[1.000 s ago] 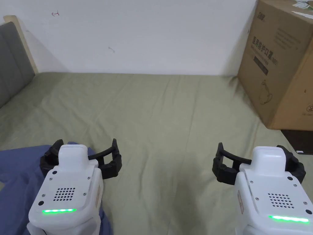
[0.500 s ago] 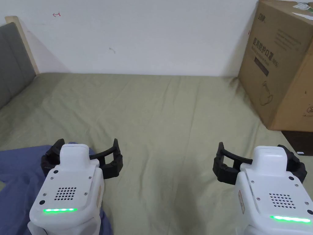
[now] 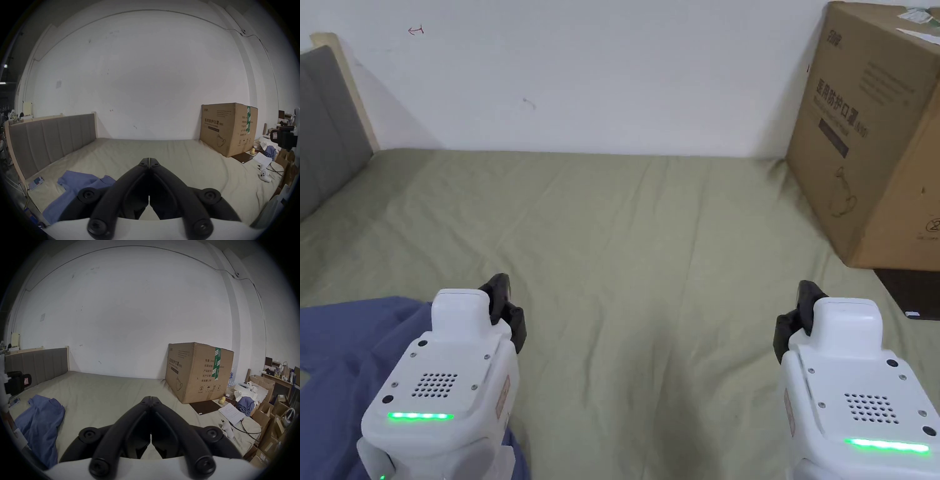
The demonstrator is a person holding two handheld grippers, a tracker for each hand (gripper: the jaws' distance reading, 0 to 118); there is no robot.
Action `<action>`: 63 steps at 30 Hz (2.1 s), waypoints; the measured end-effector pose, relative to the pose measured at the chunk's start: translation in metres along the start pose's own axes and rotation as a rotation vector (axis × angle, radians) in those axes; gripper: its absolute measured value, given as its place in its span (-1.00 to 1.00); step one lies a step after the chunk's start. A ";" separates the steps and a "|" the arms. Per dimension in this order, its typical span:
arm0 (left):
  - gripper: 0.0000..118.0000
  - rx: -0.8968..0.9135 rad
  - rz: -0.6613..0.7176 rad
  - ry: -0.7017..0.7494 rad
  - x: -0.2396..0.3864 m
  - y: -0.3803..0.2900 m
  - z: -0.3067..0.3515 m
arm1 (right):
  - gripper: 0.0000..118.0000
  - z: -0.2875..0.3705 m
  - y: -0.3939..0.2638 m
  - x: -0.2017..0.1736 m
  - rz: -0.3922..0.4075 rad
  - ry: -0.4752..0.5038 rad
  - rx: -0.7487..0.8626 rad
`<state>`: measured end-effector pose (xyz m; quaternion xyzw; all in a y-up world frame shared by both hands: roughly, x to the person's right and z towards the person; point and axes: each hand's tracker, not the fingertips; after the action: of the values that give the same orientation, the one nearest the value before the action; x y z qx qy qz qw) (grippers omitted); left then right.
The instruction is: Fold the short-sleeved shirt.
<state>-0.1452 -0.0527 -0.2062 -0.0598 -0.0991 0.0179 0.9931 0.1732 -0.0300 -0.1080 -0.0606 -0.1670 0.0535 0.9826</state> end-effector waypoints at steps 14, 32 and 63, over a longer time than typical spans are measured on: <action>-1.00 -0.010 -0.025 0.214 -0.066 -0.003 0.038 | -1.00 -0.018 0.009 -0.064 0.000 0.220 0.008; -1.00 -0.050 -0.019 0.606 -0.206 -0.007 0.154 | -1.00 0.004 0.021 -0.244 -0.004 0.665 0.017; 0.61 -1.017 0.363 0.327 -0.256 -0.159 -0.144 | -1.00 -0.090 -0.018 -0.200 0.073 0.499 -0.142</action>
<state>-0.3639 -0.2388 -0.3768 -0.5489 0.0716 0.1291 0.8227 0.0174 -0.0823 -0.2541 -0.1466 0.0795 0.0603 0.9841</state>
